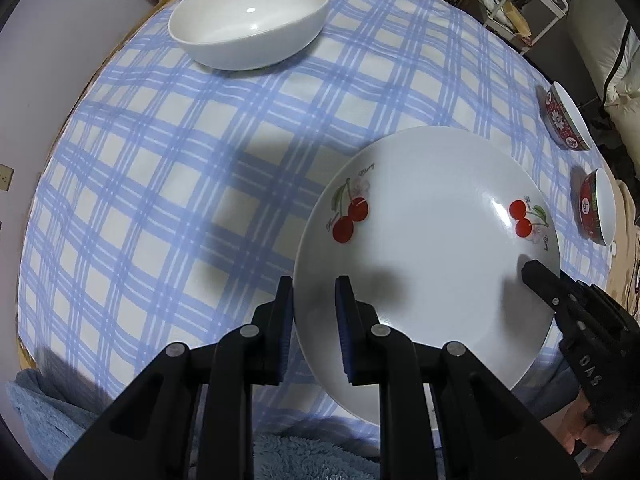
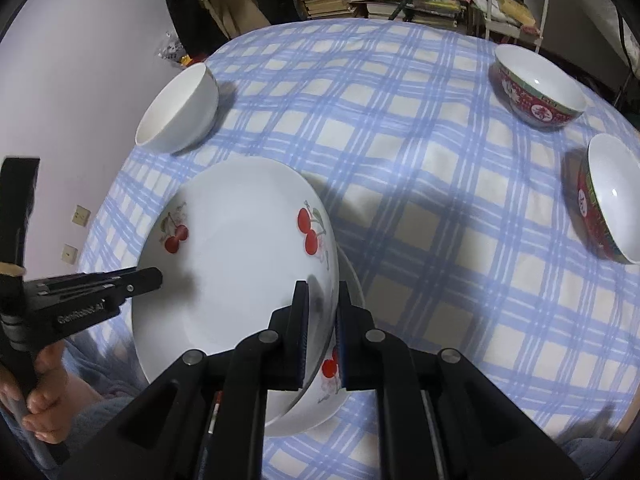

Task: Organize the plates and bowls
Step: 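Carry the cherry plate with both grippers across the tablecloth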

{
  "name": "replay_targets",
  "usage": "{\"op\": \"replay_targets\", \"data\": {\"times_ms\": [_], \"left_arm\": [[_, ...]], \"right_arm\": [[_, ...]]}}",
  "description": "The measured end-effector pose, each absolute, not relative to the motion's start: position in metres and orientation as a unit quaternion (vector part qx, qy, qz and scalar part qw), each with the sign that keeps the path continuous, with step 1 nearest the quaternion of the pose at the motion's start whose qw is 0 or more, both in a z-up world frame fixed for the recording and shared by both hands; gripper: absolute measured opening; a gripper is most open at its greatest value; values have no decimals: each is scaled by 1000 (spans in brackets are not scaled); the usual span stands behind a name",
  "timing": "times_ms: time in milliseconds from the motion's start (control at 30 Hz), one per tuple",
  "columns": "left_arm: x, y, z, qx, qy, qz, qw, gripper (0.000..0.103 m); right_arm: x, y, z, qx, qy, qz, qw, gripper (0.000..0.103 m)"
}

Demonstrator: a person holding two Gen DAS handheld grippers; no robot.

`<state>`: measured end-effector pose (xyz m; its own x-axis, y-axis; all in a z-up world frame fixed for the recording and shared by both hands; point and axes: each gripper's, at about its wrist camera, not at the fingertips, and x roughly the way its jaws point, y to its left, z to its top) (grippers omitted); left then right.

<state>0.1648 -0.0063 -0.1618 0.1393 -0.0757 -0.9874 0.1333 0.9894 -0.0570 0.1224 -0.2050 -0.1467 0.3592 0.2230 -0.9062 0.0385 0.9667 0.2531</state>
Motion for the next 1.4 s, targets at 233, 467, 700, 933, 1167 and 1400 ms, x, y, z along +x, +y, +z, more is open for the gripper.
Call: {"op": "replay_targets", "data": {"times_ms": [233, 467, 700, 933, 1167, 1400], "left_arm": [[160, -9, -177, 23, 669, -62, 740, 19], [159, -10, -185, 16, 674, -61, 736, 19], [151, 1, -186, 4, 672, -59, 738, 19], [142, -3, -182, 21, 665, -63, 744, 18], [134, -8, -182, 46, 665, -58, 743, 18], [131, -8, -183, 48, 669, -52, 740, 18]], "right_arm": [[115, -200, -157, 91, 565, 46, 819, 15], [109, -201, -165, 89, 564, 46, 820, 15], [99, -195, -164, 75, 556, 34, 827, 15], [92, -192, -161, 66, 553, 20, 830, 14], [87, -192, -160, 50, 555, 1, 831, 14], [86, -190, -160, 47, 556, -2, 830, 14]]}}
